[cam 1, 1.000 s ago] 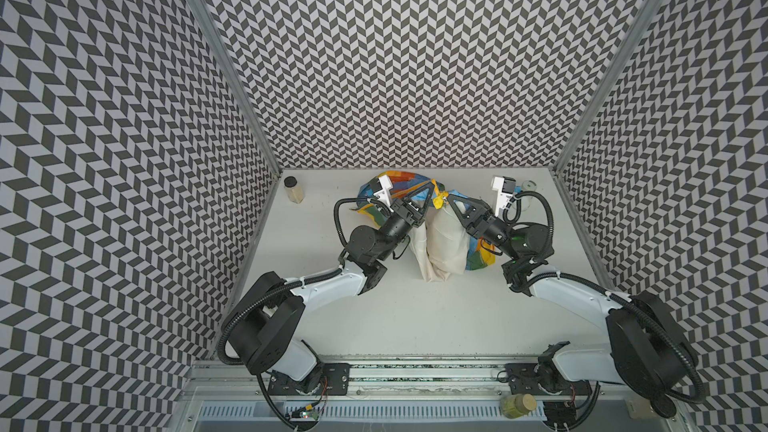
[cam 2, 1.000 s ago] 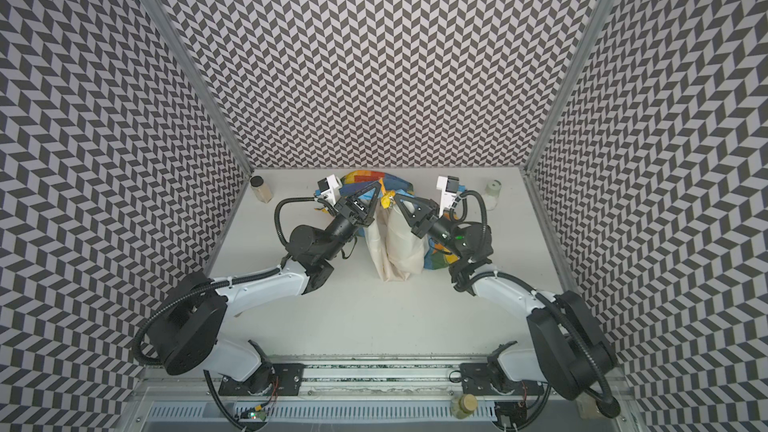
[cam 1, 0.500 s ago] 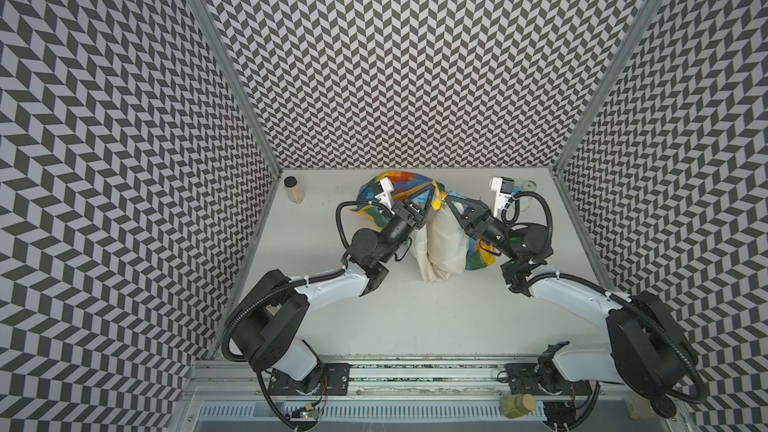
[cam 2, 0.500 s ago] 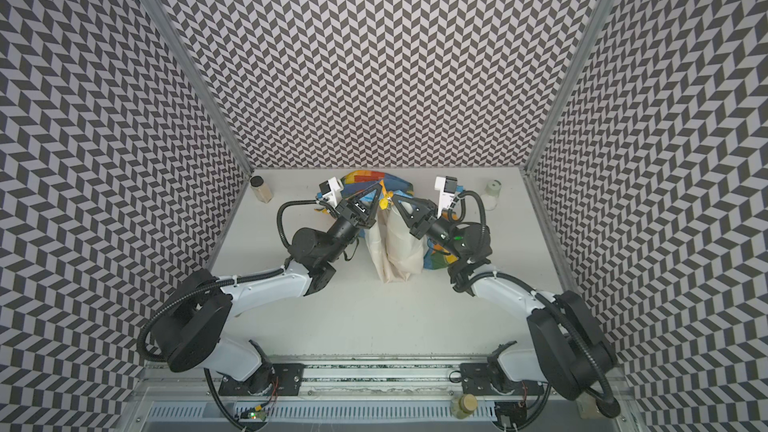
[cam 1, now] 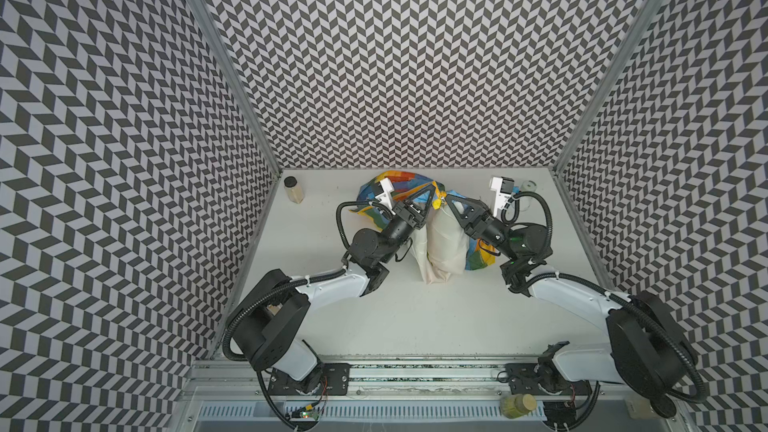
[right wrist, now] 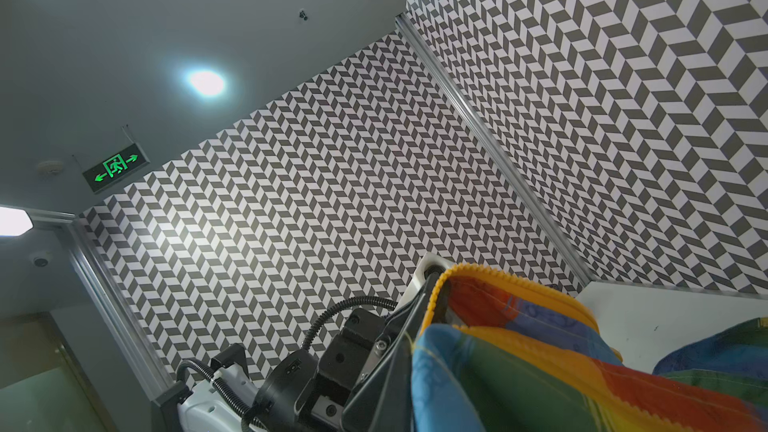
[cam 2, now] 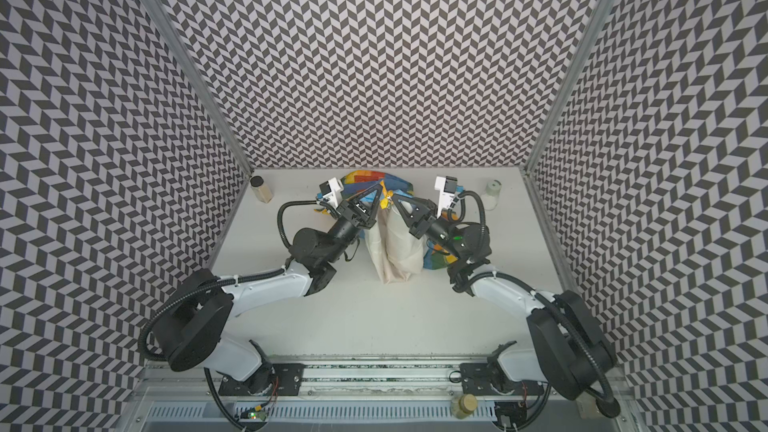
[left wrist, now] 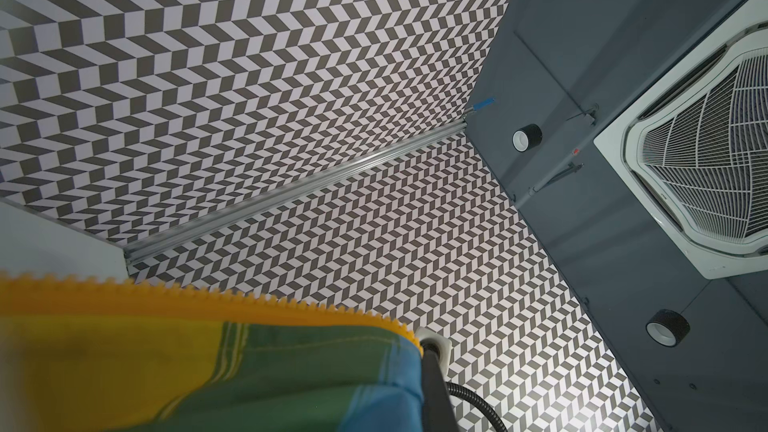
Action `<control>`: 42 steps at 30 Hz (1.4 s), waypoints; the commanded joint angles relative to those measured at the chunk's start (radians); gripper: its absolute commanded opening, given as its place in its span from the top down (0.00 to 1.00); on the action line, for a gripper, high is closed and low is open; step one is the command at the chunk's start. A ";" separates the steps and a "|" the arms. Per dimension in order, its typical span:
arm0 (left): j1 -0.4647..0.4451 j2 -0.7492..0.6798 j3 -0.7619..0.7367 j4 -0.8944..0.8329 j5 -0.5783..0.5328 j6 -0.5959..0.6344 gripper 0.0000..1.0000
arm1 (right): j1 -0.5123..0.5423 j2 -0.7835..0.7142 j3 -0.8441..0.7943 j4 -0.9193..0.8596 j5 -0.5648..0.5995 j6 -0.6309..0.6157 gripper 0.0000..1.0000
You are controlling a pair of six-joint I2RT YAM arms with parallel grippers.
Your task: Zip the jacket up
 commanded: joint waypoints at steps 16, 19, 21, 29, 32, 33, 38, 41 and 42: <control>-0.011 0.011 0.005 0.048 0.024 0.014 1.00 | 0.015 0.015 0.040 0.089 0.032 0.002 1.00; -0.014 0.017 0.009 0.052 0.027 0.012 1.00 | 0.017 0.018 0.039 0.089 0.038 0.002 1.00; -0.016 0.019 0.009 0.054 0.026 0.010 1.00 | 0.016 0.019 0.040 0.089 0.043 0.004 1.00; -0.021 0.019 0.007 0.053 0.028 0.013 1.00 | 0.016 0.024 0.044 0.089 0.070 0.012 1.00; -0.023 0.010 0.009 0.026 0.033 0.028 1.00 | 0.016 0.029 0.050 0.089 0.073 0.020 1.00; -0.025 0.003 0.008 0.008 0.034 0.040 1.00 | 0.016 0.029 0.052 0.089 0.074 0.021 1.00; -0.038 -0.037 0.020 -0.090 0.041 0.112 1.00 | 0.016 0.034 0.052 0.089 0.073 0.035 1.00; -0.049 -0.051 0.031 -0.146 0.047 0.148 1.00 | 0.021 0.034 0.052 0.089 0.072 0.040 1.00; -0.053 -0.051 0.031 -0.146 0.047 0.154 1.00 | 0.021 0.033 0.052 0.088 0.071 0.040 1.00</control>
